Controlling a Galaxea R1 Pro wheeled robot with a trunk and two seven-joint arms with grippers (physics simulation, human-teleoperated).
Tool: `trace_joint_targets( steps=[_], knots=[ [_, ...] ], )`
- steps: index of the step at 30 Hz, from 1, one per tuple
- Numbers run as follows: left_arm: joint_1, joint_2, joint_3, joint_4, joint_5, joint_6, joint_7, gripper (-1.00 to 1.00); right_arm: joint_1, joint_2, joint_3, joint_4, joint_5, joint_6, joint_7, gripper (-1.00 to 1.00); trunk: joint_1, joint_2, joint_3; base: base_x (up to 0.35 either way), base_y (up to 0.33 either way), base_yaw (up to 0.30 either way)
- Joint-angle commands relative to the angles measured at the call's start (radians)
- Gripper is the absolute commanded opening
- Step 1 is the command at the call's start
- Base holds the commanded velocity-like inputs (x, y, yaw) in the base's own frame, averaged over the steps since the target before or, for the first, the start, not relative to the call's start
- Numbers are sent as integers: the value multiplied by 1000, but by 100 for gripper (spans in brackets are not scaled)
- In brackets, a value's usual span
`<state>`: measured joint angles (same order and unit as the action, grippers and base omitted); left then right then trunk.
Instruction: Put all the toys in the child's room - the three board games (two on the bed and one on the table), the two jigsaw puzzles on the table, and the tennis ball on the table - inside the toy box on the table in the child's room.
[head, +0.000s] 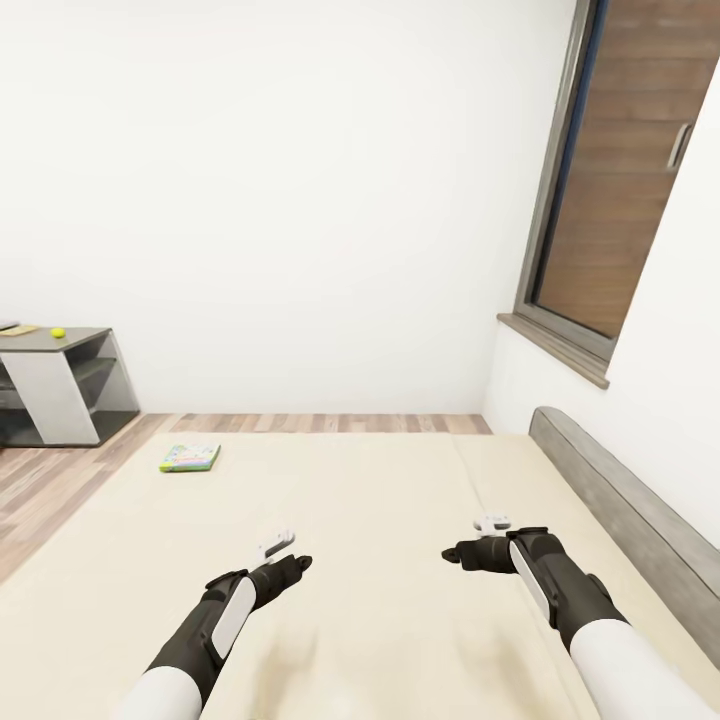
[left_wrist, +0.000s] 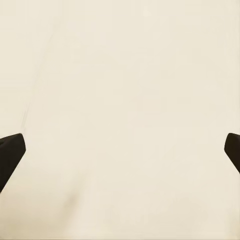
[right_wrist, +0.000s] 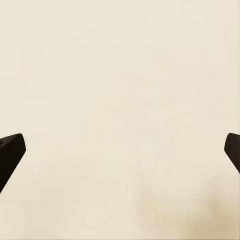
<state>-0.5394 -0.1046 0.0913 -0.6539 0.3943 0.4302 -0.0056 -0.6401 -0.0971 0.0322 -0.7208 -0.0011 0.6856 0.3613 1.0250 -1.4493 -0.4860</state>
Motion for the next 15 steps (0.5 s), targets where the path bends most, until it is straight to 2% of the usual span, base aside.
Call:
trace_joint_targets(
  steps=[1,15],
  knots=[
    [-1,-1,6,-1,6,7,-1,100,0,-1,3,-2,0,4,2,100,0,-1,-1,0,0,123],
    [-1,0,7,-1,6,7,-1,100,0,-1,3,-2,0,4,2,100,0,-1,-2,0,0,43]
  ],
)
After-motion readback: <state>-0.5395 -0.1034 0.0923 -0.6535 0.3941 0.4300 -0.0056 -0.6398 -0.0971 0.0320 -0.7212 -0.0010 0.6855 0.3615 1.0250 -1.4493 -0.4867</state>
